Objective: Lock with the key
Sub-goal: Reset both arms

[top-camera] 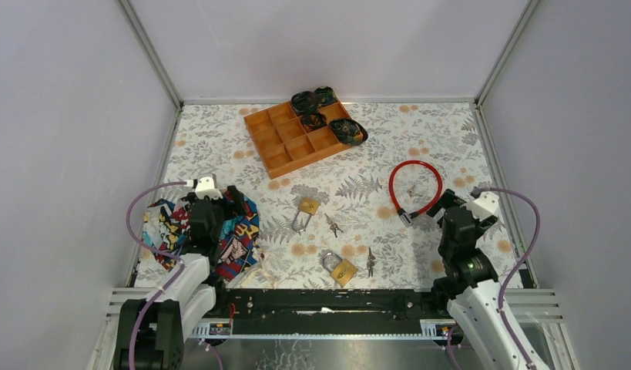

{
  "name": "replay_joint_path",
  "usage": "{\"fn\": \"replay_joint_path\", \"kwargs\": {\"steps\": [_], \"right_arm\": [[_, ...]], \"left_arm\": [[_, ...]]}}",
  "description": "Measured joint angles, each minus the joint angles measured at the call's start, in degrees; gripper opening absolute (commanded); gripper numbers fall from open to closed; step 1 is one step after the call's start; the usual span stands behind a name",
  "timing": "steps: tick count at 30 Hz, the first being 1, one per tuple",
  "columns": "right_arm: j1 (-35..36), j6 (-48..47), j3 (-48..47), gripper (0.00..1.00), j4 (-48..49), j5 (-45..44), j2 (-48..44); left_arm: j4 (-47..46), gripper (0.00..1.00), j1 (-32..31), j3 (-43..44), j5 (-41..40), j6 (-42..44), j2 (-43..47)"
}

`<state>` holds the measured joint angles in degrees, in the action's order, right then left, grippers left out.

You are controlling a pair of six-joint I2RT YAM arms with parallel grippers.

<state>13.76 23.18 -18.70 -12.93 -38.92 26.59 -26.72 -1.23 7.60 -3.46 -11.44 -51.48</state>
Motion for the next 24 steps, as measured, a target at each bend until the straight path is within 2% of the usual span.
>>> {"fn": "replay_joint_path", "kwargs": {"steps": [7,10,15,24], "right_arm": [[0.0,1.31,8.87,1.0,2.03,0.9,-13.0],[0.0,1.53,9.88,1.0,2.05,1.07,-16.26],[0.0,2.05,9.88,1.0,2.08,1.44,-16.85],[0.0,3.02,9.62,1.0,1.64,1.46,-14.29]], "left_arm": [[-1.18,0.98,0.17,0.0,2.19,0.28,-0.48],[-1.27,0.99,0.39,0.0,6.86,1.73,-0.15],[3.34,0.98,0.5,1.57,13.49,4.42,1.53],[9.25,0.98,0.52,2.75,13.2,4.98,1.53]]}}
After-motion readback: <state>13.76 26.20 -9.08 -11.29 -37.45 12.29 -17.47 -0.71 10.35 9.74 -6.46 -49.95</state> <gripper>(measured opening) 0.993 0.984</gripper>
